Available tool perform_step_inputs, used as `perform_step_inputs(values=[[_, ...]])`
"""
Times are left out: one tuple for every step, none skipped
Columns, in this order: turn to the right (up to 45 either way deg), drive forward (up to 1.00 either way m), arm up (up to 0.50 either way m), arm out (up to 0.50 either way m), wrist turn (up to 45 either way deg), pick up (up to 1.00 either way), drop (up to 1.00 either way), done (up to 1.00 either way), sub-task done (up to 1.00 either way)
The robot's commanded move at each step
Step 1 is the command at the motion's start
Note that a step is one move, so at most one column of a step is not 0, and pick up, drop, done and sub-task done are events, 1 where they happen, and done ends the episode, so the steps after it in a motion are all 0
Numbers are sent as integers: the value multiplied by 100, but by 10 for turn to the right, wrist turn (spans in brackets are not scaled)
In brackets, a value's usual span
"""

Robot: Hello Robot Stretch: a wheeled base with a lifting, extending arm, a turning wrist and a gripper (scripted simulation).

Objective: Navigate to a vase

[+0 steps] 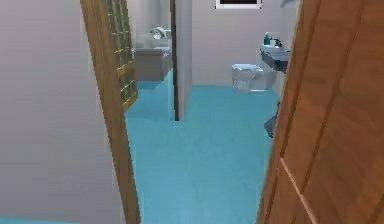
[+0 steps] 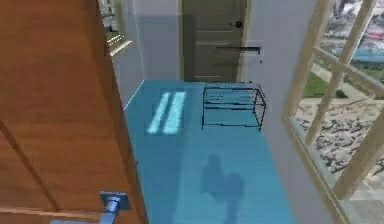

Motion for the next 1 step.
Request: perform_step_inputs(values=[[0, 100, 0, 0, 0, 0, 0, 0, 0]])
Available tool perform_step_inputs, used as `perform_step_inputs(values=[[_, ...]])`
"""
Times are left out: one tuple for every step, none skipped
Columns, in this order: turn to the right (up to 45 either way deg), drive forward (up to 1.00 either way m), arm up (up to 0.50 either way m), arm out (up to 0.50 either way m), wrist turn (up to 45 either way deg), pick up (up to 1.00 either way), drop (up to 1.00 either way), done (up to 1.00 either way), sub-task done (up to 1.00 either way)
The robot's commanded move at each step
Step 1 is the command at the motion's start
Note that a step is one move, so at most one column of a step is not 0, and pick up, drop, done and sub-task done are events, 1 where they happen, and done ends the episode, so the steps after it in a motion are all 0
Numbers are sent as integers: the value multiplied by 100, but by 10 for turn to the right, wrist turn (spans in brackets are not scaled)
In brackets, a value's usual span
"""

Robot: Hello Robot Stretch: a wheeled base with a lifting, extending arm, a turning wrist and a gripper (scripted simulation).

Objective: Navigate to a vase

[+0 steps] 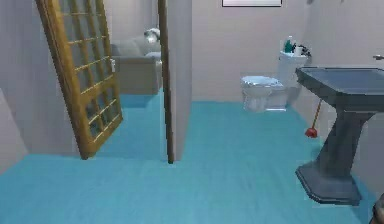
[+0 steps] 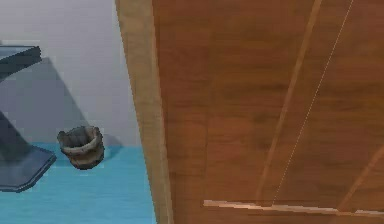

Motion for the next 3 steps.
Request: perform_step_inputs(values=[[30, 0, 0, 0, 0, 0, 0, 0, 0], [0, 30, 0, 0, 0, 0, 0, 0, 0], [-450, 0, 0, 0, 0, 0, 0, 0, 0]])
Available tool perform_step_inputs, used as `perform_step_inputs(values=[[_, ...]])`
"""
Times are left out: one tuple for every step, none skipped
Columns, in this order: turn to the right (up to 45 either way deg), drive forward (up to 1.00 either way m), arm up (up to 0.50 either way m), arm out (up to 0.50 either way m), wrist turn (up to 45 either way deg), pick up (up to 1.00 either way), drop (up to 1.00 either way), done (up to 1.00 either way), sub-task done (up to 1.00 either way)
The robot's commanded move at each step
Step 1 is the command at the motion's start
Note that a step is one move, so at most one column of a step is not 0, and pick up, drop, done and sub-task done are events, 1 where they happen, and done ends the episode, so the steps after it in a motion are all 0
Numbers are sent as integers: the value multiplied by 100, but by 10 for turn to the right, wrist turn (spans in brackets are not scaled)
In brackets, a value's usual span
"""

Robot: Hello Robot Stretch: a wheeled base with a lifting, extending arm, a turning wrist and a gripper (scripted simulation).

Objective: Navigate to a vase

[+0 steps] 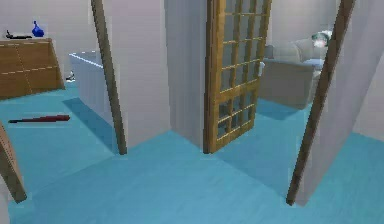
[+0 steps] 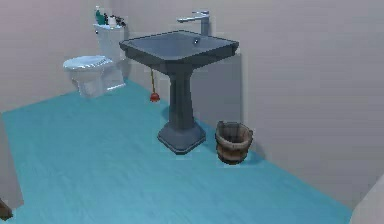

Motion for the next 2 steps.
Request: perform_step_inputs(values=[[-120, 0, 0, 0, 0, 0, 0, 0, 0], [0, 25, 0, 0, 0, 0, 0, 0, 0]])
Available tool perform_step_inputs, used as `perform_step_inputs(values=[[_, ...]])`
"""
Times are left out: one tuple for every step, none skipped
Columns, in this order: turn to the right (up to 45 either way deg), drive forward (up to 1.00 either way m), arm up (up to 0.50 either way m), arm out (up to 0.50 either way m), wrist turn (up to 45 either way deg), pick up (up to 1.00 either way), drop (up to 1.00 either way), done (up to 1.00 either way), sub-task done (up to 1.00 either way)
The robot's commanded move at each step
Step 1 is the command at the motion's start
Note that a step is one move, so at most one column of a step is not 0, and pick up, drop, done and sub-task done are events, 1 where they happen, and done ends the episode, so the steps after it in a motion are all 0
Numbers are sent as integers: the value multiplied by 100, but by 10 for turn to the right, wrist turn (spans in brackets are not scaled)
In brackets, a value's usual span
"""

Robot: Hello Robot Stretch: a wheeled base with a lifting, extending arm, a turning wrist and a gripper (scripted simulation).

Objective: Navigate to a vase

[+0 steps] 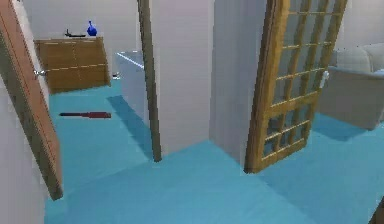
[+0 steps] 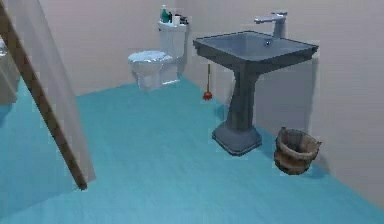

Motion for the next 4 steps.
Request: perform_step_inputs(values=[[-270, 0, 0, 0, 0, 0, 0, 0, 0], [0, 100, 0, 0, 0, 0, 0, 0, 0], [0, 100, 0, 0, 0, 0, 0, 0, 0], [0, 100, 0, 0, 0, 0, 0, 0, 0]])
